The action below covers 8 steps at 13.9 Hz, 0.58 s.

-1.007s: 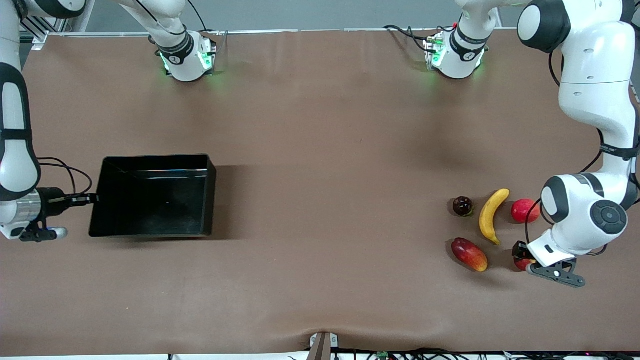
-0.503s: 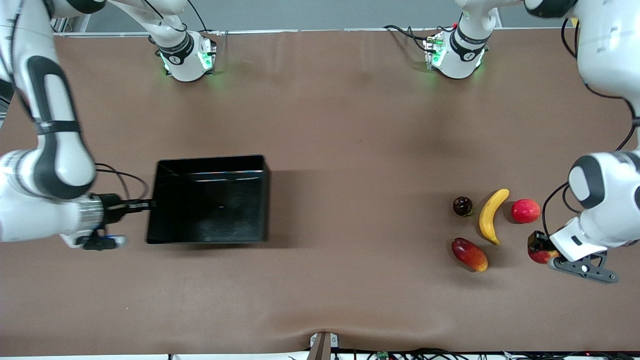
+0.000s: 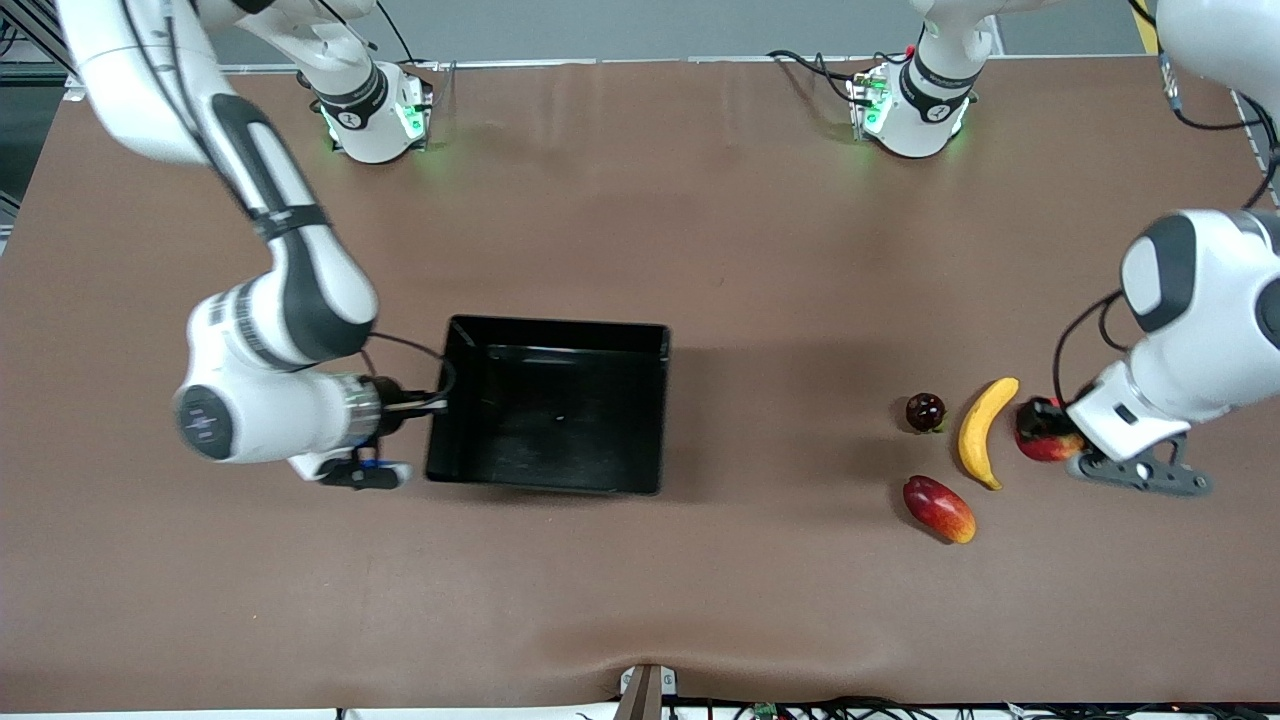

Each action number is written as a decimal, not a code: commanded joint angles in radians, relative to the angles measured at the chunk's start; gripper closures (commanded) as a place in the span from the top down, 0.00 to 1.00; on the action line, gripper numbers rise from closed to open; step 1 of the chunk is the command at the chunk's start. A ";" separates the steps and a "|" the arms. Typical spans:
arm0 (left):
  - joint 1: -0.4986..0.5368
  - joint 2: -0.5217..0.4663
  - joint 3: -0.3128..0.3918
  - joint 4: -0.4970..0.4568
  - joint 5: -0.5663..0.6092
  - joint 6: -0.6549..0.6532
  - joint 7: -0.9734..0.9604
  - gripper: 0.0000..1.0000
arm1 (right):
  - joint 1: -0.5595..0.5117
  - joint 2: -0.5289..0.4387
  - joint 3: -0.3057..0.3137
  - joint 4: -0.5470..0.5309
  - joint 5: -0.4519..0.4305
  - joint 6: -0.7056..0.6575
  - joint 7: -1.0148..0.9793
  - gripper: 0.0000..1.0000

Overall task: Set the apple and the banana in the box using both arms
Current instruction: 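Drag the box with the right gripper while the left gripper lifts the apple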

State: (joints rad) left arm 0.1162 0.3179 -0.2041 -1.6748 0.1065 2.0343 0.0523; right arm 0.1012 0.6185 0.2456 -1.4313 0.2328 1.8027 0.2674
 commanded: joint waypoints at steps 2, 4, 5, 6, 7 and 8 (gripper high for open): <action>0.010 -0.175 -0.070 -0.170 -0.016 -0.020 -0.110 0.00 | 0.067 0.001 -0.005 -0.040 0.033 0.041 0.003 0.00; 0.005 -0.221 -0.081 -0.223 -0.092 -0.020 -0.150 0.00 | 0.110 0.006 -0.005 -0.070 0.033 0.084 0.013 0.00; 0.005 -0.232 -0.093 -0.236 -0.106 -0.020 -0.163 0.00 | 0.136 0.007 -0.005 -0.087 0.033 0.127 0.053 0.00; 0.005 -0.238 -0.113 -0.252 -0.106 -0.020 -0.187 0.00 | 0.161 0.020 -0.006 -0.093 0.031 0.154 0.088 0.00; 0.005 -0.240 -0.141 -0.258 -0.106 -0.017 -0.225 0.00 | 0.176 0.030 -0.006 -0.094 0.031 0.171 0.114 0.00; 0.003 -0.232 -0.167 -0.255 -0.106 -0.016 -0.258 0.00 | 0.181 0.036 -0.006 -0.094 0.031 0.191 0.133 0.00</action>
State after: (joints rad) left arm 0.1148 0.1113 -0.3263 -1.8976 0.0133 2.0095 -0.1480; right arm 0.2653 0.6532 0.2448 -1.5247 0.2336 1.9676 0.3636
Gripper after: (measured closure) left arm 0.317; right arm 0.943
